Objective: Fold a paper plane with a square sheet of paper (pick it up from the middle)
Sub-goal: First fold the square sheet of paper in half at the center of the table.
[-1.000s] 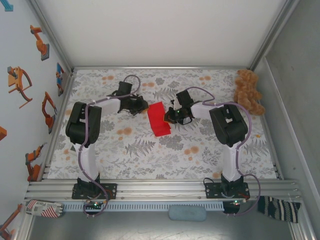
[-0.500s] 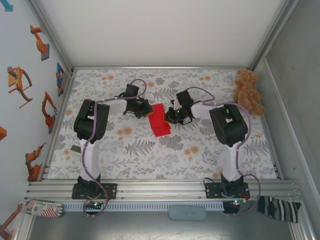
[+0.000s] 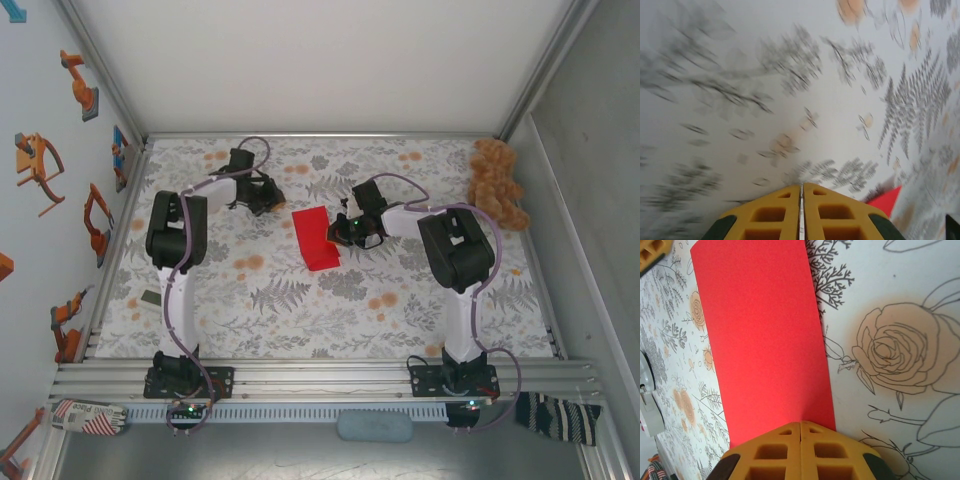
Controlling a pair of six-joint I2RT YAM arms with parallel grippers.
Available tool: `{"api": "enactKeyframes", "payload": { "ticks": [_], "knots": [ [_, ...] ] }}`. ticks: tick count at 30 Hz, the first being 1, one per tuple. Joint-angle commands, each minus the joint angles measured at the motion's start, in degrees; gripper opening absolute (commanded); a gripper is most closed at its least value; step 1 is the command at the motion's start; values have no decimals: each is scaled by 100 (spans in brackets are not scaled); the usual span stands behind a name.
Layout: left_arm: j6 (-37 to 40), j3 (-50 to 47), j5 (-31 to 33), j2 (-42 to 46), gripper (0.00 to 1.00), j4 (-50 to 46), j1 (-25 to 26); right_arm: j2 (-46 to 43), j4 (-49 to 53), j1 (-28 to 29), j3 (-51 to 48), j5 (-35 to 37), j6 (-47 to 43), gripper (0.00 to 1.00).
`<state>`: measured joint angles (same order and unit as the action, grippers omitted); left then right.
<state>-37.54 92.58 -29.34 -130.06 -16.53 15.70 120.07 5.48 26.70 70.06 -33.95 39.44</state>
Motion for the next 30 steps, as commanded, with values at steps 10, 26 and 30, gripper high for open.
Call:
{"api": "enactKeyframes", "payload": {
  "ticks": [10,26,30],
  "knots": [
    [-1034,-1614,-574,1412,13,1259,482,187,-97,-49,-774,1059,1759,0],
    [-318,-1335,-771,828,9,-84,1172,371,-184,-31,-815,1036,1657,0],
    [-191,-1319,-880,702,8,-233,1188,398,-145,-25,-810,1074,1606,0]
  ]
}}
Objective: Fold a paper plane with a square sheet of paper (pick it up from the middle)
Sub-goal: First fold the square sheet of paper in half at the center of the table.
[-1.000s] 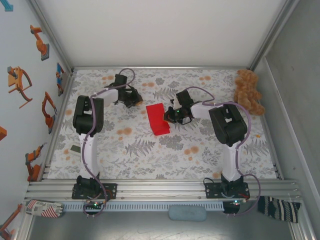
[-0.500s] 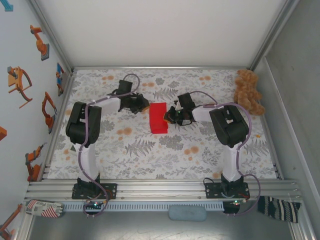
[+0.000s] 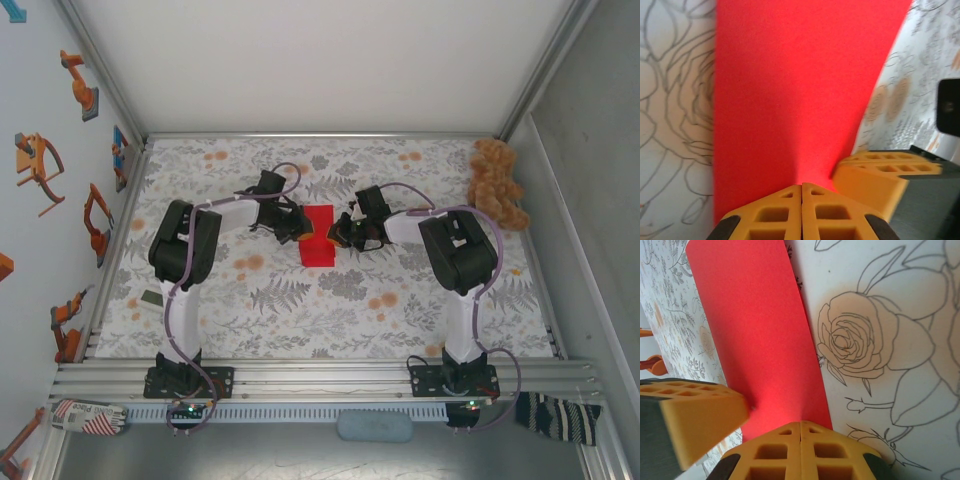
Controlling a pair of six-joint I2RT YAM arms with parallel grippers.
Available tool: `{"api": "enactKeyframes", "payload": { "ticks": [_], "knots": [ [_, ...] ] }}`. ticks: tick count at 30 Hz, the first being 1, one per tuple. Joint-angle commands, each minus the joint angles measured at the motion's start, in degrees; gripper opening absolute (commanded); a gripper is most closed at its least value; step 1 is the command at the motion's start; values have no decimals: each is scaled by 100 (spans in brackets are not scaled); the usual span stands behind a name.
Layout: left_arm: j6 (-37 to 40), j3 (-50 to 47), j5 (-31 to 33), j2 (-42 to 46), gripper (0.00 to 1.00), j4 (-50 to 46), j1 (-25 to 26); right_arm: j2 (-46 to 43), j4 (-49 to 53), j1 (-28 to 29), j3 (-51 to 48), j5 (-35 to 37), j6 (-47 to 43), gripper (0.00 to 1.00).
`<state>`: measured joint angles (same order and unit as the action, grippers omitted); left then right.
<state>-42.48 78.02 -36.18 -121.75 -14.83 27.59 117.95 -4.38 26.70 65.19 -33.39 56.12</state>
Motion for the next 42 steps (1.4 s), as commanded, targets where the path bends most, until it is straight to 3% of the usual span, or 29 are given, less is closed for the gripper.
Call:
{"api": "enactKeyframes", "payload": {
  "ticks": [1,5,11,14,19,27,42],
  "knots": [
    [339,129,-179,-130,7,-440,-2,614,842,-32,-332,1025,-66,0],
    [718,124,-79,-154,6,-773,9,659,842,-36,-349,1055,-73,0],
    [1882,147,676,-54,4,-1721,-68,633,857,-51,-435,1150,-203,0],
    [2075,200,799,10,4,-1865,-228,619,860,-67,-389,1133,-360,0],
    [1839,262,480,351,4,-1624,-275,639,957,-62,-248,1093,-455,0],
    [848,-59,77,575,5,-452,109,683,949,-67,-280,1093,-436,0],
    [1098,-881,310,425,4,-707,249,743,941,-76,-270,1115,-461,0]
  ]
}}
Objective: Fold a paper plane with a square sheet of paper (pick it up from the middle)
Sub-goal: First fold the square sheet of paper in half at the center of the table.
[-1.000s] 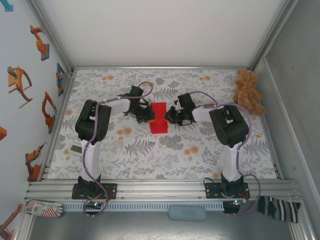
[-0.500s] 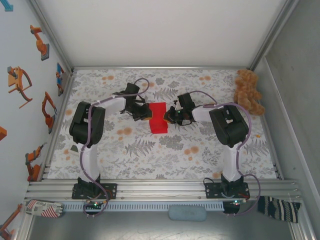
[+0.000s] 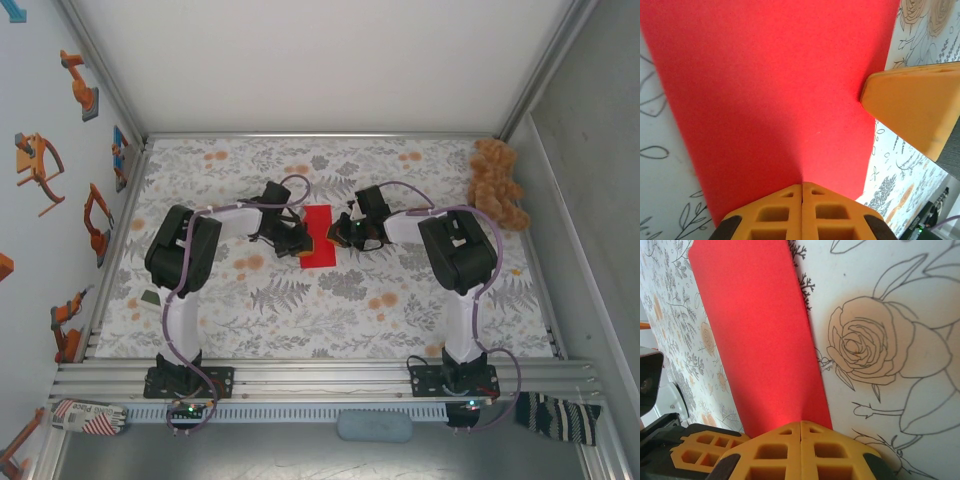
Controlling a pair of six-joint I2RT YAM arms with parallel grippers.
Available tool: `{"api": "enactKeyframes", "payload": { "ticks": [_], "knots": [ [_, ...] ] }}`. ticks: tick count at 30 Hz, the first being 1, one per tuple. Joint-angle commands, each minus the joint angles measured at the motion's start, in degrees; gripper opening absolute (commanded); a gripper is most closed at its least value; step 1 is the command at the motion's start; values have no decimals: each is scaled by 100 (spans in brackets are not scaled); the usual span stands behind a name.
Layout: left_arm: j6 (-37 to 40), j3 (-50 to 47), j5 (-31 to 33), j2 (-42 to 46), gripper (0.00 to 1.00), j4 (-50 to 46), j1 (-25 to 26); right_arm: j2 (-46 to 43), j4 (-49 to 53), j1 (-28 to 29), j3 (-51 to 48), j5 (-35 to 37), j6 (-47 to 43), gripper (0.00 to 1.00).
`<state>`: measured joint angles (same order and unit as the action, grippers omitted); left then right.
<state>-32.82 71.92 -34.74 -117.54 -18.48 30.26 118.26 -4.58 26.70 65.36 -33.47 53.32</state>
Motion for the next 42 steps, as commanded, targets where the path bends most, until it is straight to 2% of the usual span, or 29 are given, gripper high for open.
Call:
{"api": "enactKeyframes", "payload": {
  "ticks": [1,12,17,20,24,32,37,42],
  "knots": [
    [148,-375,178,46,4,-351,-32,720,970,-77,-287,1132,-194,0],
    [213,-1423,389,920,4,-482,-179,766,982,-134,-313,1174,-270,0],
    [210,-1352,428,1320,4,-429,-244,752,976,-143,-316,1170,-292,0],
    [69,-1197,241,1485,4,3,-267,747,968,-147,-323,1172,-284,0],
    [-321,-1064,-46,1266,4,789,-240,734,942,-147,-327,1176,-259,0],
    [-640,-294,90,351,4,873,-80,747,866,-141,-347,1168,-217,0],
    [-156,-117,296,233,4,328,98,719,871,-147,-365,1203,-209,0],
    [428,-530,505,424,4,-33,138,730,893,-147,-359,1238,-226,0]
  ]
}}
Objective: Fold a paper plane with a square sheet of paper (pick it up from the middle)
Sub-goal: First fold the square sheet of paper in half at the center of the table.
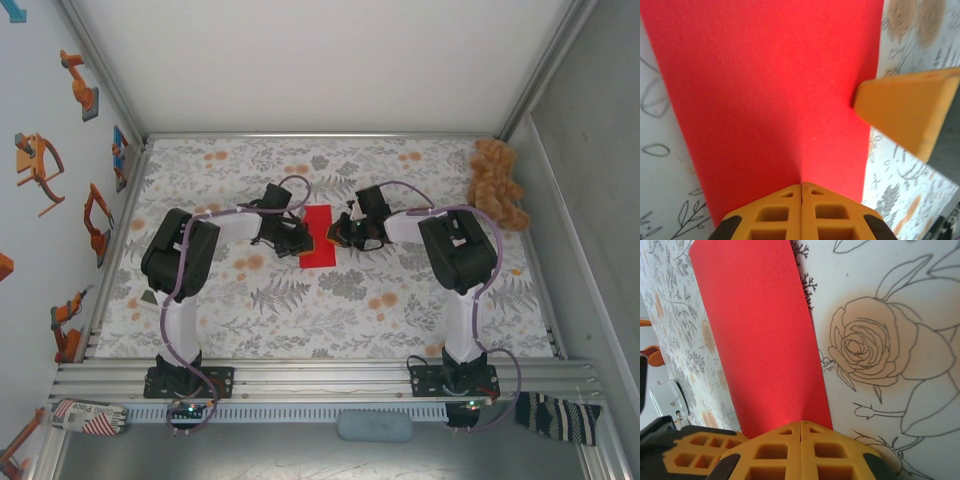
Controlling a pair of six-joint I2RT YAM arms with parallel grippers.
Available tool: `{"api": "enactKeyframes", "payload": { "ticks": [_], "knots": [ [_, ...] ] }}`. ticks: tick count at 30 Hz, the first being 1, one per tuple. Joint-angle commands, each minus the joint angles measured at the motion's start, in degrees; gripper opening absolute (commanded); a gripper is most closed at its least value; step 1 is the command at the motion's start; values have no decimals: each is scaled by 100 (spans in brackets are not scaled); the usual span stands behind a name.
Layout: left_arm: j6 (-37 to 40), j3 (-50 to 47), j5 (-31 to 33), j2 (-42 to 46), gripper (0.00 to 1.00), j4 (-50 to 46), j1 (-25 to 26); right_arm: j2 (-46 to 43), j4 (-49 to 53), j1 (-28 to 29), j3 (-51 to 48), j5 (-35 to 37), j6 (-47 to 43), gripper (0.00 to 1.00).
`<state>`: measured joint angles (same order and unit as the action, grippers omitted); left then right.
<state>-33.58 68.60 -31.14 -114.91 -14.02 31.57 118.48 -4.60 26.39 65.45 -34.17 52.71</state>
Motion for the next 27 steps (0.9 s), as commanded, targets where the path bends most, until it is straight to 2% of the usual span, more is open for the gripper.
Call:
{"api": "enactKeyframes", "payload": {
  "ticks": [1,14,21,25,27],
  "knots": [
    [573,-304,149,221,4,-515,-2,719,927,-120,-355,1325,-173,0],
    [748,-1367,354,1382,3,-769,-14,707,996,-115,-216,1427,-164,0],
    [632,-1001,269,1683,4,-640,-12,509,1034,-97,18,1517,-17,0],
    [156,-697,317,1555,7,-208,-15,171,962,-57,135,1326,195,0],
    [-148,-540,424,1452,11,-14,-11,-66,903,-55,141,1163,296,0]
  ]
}}
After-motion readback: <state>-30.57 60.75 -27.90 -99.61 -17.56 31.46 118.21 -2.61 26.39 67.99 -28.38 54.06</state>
